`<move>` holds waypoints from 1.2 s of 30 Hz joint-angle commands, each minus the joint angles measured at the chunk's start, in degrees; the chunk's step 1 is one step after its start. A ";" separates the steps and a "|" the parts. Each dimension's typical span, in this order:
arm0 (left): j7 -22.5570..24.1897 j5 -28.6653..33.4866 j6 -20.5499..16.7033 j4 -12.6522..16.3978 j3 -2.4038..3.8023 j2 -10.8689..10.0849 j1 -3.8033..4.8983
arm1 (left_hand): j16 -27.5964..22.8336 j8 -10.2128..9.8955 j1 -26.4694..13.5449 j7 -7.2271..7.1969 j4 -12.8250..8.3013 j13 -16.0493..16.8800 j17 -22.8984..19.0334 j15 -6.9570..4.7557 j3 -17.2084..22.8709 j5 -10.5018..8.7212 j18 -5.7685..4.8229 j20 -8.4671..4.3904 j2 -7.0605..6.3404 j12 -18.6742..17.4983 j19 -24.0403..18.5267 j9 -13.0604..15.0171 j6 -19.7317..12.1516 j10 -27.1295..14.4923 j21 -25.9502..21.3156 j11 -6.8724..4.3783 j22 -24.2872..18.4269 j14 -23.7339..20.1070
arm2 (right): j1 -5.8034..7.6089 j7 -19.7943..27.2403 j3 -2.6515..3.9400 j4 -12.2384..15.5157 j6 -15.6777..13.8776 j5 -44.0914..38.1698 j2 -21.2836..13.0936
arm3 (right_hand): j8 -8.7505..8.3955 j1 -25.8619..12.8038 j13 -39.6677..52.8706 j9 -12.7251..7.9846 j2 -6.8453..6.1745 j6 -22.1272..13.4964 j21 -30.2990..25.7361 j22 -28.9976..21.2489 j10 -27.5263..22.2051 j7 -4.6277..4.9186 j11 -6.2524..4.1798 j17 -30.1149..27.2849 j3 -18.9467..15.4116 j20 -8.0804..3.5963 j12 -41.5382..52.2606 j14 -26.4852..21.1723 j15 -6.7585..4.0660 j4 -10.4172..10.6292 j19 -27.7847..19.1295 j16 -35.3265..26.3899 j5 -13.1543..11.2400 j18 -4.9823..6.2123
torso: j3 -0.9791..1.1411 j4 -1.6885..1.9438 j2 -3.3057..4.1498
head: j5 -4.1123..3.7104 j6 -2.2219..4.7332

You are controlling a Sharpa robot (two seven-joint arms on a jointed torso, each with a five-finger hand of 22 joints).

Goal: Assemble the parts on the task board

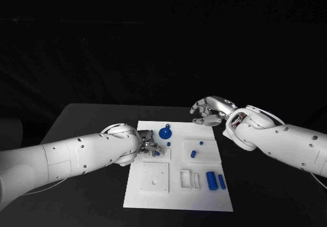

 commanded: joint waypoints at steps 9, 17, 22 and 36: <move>1.17 -0.06 -1.67 0.21 0.15 -0.34 0.00 | -0.24 -0.35 -0.51 -1.82 1.35 -0.17 -0.04 -0.32 -0.32 -0.18 1.28 -8.40 -1.80 -0.24 -0.57 0.14 6.98 -1.20 -0.50 -0.43 -0.05 -0.49 | -0.01 0.14 0.02 -0.07 0.59 -0.34 0.08 | 0.08 -0.11 -0.09 0.05 -0.45 -0.07 -0.34 0.81 -0.28 0.56 -0.18 0.08 -0.18 -0.49 0.20 0.14 -0.38 0.22 0.07 -0.21 0.30 3.52 | -0.03 0.07 -0.01 | -0.03 0.01; 1.83 1.87 -2.08 2.46 2.17 -2.38 0.03 | -0.32 -0.39 -0.22 -1.80 2.10 -0.26 -0.09 -0.39 -0.06 -0.18 1.39 -8.42 -2.73 -0.36 -0.61 0.18 6.83 -1.20 -0.54 -0.40 -0.05 -0.58 | -0.02 0.22 0.02 -0.13 0.25 -0.34 -0.23 | 0.07 -0.15 -0.10 0.05 -0.46 -0.09 -0.34 0.81 -0.28 0.57 -0.18 0.08 -0.22 -0.49 0.21 0.15 -0.38 0.24 0.07 -0.21 0.31 3.52 | -0.03 0.06 -0.06 | -0.01 0.26; 2.37 5.15 -4.13 4.79 4.91 -4.84 0.22 | -1.87 -1.62 1.86 -1.08 1.32 -1.06 -0.80 -0.13 0.93 -0.15 1.35 -8.26 -4.23 -1.91 -1.45 -0.24 4.86 -2.37 -1.20 0.31 -0.26 -1.98 | -0.02 0.25 0.02 -0.40 0.13 -0.23 -0.51 | 0.02 -0.22 -0.10 0.03 -0.49 -0.19 -0.34 0.81 -0.28 0.59 -0.17 0.08 -0.28 -0.48 0.21 0.15 -0.37 0.28 0.07 -0.21 0.33 3.52 | 0.01 0.08 -0.11 | -0.09 0.58; 3.27 10.47 -2.32 -4.77 6.28 -3.34 3.66 | -11.74 -9.93 9.60 4.24 -0.09 -5.99 -5.96 4.98 0.74 0.27 -2.10 -5.48 -3.32 -12.44 -6.62 -5.07 -7.18 -8.12 -7.85 5.38 -3.21 -7.40 | -0.01 0.24 0.02 -1.68 0.00 0.23 -0.42 | -0.01 -0.28 -0.11 0.02 -0.47 -0.24 -0.34 0.80 -0.27 0.60 -0.15 0.09 -0.33 -0.49 0.22 0.16 -0.35 0.33 0.08 -0.21 0.41 3.52 | 0.00 0.00 0.12 | -0.03 1.50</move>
